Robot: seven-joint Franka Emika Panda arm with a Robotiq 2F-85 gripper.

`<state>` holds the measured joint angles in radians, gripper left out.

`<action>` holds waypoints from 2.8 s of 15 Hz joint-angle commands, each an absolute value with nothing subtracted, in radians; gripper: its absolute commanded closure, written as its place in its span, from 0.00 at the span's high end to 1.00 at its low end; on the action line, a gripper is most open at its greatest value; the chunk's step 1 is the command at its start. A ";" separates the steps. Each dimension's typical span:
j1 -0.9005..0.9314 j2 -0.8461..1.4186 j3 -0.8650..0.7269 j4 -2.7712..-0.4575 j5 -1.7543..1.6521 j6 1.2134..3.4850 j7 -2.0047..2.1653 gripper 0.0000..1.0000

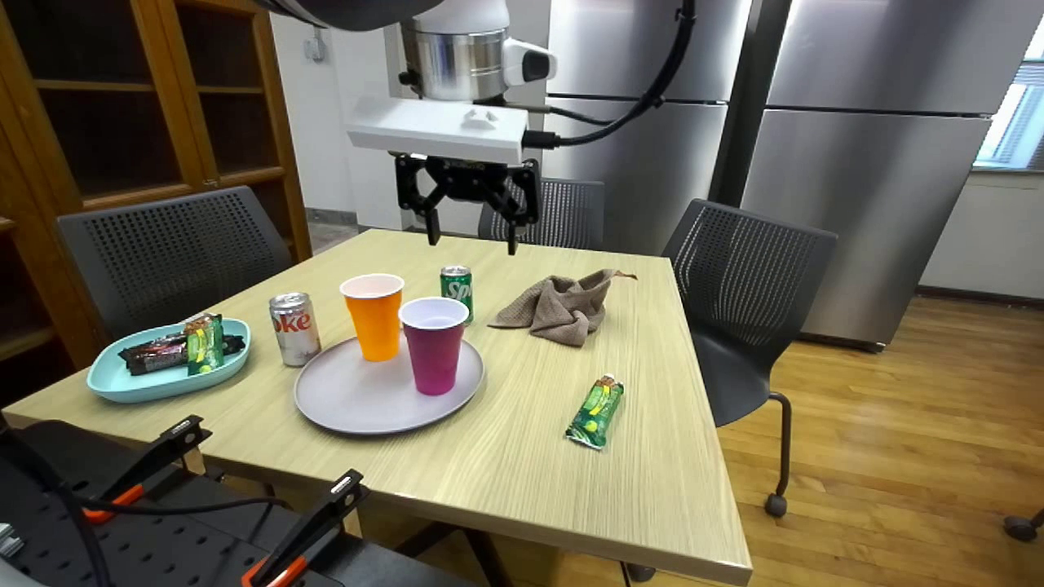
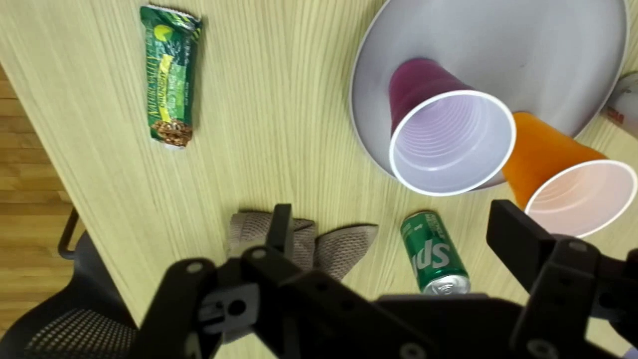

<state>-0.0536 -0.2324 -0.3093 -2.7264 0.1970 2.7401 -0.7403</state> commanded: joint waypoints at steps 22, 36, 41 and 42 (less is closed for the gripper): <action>-0.079 0.029 -0.391 -2.533 0.265 2.751 -0.609 1.00; -0.140 0.429 -0.323 -2.210 0.503 2.718 -0.695 1.00; -0.308 0.526 -0.183 -2.138 0.340 2.738 -0.616 1.00; -0.335 0.545 -0.165 -2.125 0.313 2.740 -0.608 1.00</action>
